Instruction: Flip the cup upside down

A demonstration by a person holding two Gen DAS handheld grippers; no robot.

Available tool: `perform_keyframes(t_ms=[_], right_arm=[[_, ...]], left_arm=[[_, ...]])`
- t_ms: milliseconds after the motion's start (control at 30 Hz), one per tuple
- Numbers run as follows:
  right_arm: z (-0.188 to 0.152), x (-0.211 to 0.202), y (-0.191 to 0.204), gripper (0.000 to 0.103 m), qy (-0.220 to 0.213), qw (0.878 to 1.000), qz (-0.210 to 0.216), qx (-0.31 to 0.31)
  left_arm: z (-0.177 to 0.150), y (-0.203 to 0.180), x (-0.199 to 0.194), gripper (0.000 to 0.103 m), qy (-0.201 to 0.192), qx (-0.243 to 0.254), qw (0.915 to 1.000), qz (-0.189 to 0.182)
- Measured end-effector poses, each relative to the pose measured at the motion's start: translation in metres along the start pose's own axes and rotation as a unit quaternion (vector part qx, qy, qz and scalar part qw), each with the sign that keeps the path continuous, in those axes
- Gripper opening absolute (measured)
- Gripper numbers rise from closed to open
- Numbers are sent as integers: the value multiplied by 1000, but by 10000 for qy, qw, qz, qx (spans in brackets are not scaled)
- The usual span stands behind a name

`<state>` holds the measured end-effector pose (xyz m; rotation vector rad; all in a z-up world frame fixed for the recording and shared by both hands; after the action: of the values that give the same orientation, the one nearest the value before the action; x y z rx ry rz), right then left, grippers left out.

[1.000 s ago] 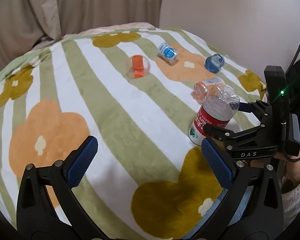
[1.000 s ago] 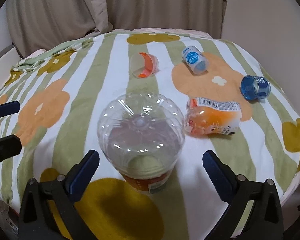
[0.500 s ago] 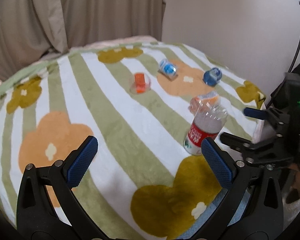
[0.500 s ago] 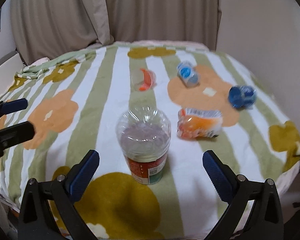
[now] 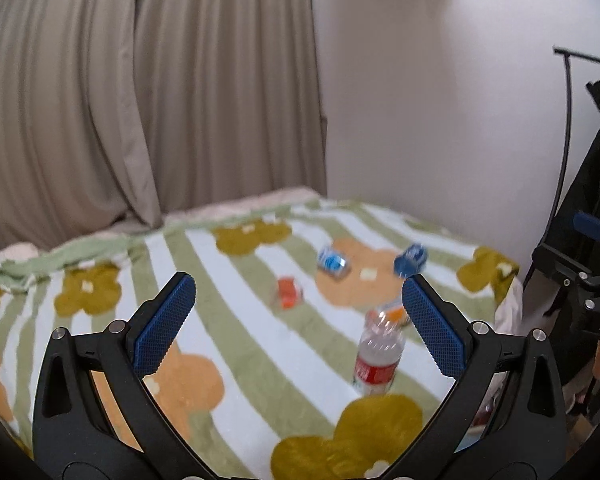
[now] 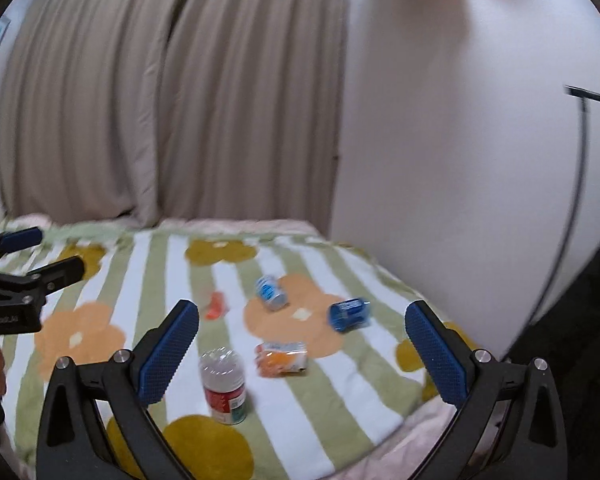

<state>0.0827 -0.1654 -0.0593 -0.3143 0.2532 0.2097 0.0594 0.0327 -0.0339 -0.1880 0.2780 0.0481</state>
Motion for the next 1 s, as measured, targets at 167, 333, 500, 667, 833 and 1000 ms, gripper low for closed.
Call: perform_keyframes(t_ms=[167, 333, 500, 667, 833, 1000], right_arm=[[-10, -18, -16, 103, -80, 9989, -282, 373], [-15, -27, -19, 103, -117, 9983, -453, 335], [-15, -30, -22, 103, -136, 9980, -473, 406], [-17, -32, -26, 103, -154, 9977, -479, 451], [-19, -33, -28, 103, -126, 9976, -489, 480], [-19, -33, -28, 103, -99, 9976, -483, 490]], left_arm=[[-7, -13, -14, 103, -192, 18, 9998, -44], [-12, -22, -20, 103, -209, 100, 9997, -124], [-13, -27, -21, 103, -199, 92, 9995, -216], [-14, -32, -22, 103, -210, 88, 9994, -265], [-15, -33, -22, 103, -176, 71, 9993, -315], [-16, -35, -21, 103, -172, 66, 9992, -343]])
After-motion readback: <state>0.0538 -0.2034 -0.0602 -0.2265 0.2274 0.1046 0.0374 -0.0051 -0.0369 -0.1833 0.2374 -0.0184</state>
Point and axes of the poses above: each gripper's, at about its wrist camera, not at the fingertips, and x roughly the way its jaws point, y to its left, z to its top, the point moved 4 cm from there along x, roughly the way its jaws point, and after that the axes turned 15 degrees about -x, right-handed, at the moved point
